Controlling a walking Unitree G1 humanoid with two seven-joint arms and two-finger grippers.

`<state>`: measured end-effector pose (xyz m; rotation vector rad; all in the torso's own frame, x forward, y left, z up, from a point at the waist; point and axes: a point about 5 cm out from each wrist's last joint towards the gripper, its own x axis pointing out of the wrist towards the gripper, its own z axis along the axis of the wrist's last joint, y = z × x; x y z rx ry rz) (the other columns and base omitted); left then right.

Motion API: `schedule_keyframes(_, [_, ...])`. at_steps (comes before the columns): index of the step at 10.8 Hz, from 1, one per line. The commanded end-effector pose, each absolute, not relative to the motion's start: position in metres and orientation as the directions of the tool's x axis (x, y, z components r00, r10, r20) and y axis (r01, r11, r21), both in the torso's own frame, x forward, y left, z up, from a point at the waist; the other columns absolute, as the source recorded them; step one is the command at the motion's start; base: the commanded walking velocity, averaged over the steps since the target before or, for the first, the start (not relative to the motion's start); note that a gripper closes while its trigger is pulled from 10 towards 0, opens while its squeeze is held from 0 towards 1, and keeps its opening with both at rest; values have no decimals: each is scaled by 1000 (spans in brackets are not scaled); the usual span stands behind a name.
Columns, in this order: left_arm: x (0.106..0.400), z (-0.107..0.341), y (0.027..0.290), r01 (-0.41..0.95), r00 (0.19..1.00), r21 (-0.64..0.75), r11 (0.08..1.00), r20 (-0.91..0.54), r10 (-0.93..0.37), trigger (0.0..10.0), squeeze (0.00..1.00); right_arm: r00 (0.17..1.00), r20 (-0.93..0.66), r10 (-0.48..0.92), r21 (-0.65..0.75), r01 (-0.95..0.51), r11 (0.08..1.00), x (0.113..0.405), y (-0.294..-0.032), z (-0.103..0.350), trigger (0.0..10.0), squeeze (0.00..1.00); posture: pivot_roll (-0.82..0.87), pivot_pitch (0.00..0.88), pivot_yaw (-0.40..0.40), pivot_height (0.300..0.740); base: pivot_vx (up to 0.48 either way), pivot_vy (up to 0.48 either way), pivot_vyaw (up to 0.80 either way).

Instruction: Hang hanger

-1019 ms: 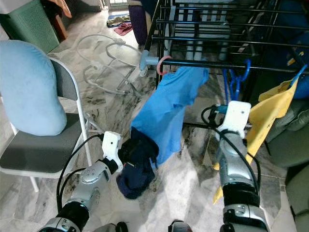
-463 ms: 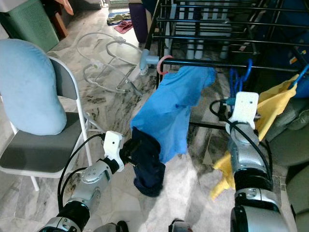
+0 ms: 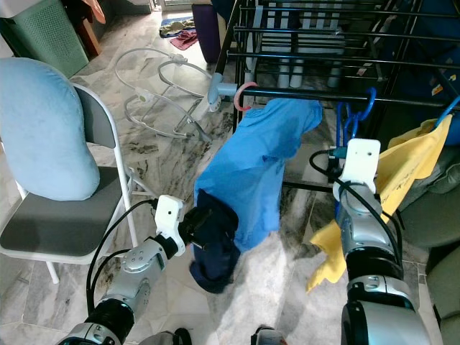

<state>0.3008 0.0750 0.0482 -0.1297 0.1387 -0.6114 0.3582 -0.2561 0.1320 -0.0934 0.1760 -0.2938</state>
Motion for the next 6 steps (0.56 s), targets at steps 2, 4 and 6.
schedule_keyframes(2, [302, 50, 74, 575, 802, -146, 805, -96, -590, 10000, 0, 938, -173, -300, -107, 285, 952, 359, -259, 133, 980, 0, -179, 162, 83, 740, 0, 0, 0])
schedule_keyframes(4, [301, 50, 73, 578, 799, -144, 803, -99, -593, 10000, 0, 939, -179, -293, -105, 278, 955, 359, -258, 132, 1176, 0, -182, 162, 86, 740, 0, 0, 0])
schedule_keyframes(6, [301, 50, 72, 580, 797, -144, 802, -100, -595, 10000, 0, 937, -187, -295, -116, 277, 954, 360, -261, 132, 1686, 0, -182, 162, 85, 740, 0, 0, 0])
